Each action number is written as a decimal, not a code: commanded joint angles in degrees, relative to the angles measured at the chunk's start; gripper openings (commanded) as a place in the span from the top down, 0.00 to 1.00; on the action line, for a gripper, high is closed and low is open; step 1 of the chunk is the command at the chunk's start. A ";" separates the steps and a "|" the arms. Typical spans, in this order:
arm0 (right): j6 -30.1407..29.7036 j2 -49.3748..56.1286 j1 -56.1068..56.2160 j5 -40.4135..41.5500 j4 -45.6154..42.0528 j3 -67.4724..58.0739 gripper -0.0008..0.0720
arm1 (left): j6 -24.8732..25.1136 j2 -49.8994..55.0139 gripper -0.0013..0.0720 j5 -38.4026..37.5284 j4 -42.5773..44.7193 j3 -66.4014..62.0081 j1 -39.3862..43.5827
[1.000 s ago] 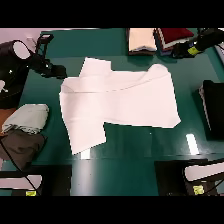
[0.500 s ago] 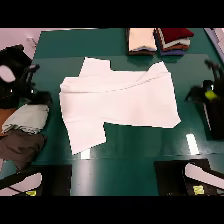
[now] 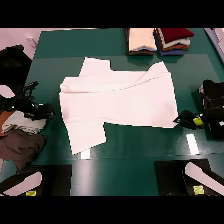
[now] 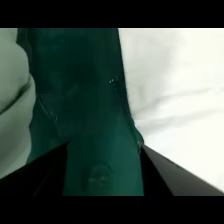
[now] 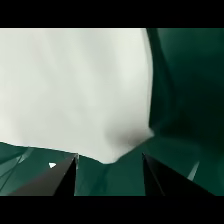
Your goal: Fold the shirts.
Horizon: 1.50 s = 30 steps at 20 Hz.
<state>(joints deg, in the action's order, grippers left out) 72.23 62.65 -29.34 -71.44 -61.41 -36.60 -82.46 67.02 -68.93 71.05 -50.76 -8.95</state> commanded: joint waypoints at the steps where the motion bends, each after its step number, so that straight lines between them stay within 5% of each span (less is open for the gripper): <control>1: 0.63 1.25 3.69 4.15 1.73 1.88 0.38 | 0.44 -0.17 0.27 0.70 -1.70 0.79 -0.22; 3: 0.79 3.76 5.38 4.02 1.75 1.88 0.39 | 0.44 -0.17 0.27 0.59 -1.70 0.83 -0.22; 4: 0.74 4.63 6.27 4.22 1.75 1.88 0.49 | 0.44 -0.17 0.27 0.57 -1.73 0.98 -0.22; 6: 0.09 4.46 8.41 5.99 1.68 1.88 0.88 | 0.44 -0.17 0.27 0.61 -1.90 1.44 -0.22; 7: 0.11 3.43 9.46 7.28 1.66 1.88 0.97 | 0.44 -0.17 0.27 0.68 -2.19 1.79 -0.20; 15: 0.39 -4.17 12.35 9.73 1.57 1.86 0.97 | 5.03 -0.02 0.27 8.39 -14.86 11.37 0.13; 22: 0.44 -4.11 12.37 7.85 1.86 1.88 0.97 | 3.28 0.00 0.28 16.79 -15.15 13.27 8.26; 23: 0.44 -4.13 12.37 7.63 1.86 1.86 0.97 | 2.97 -0.02 0.35 16.83 -15.10 13.27 8.24; 26: 0.42 -4.13 12.37 6.75 1.81 0.46 0.97 | 2.99 -0.02 0.88 16.59 -15.43 12.79 8.26; 30: 0.42 -4.20 12.37 1.79 1.84 -10.38 0.97 | 3.39 -2.82 0.95 12.94 -15.28 4.55 8.24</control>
<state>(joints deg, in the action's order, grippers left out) 72.66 58.54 -16.97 -66.37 -59.61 -41.08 -79.18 66.08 -54.17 56.01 -41.54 -0.82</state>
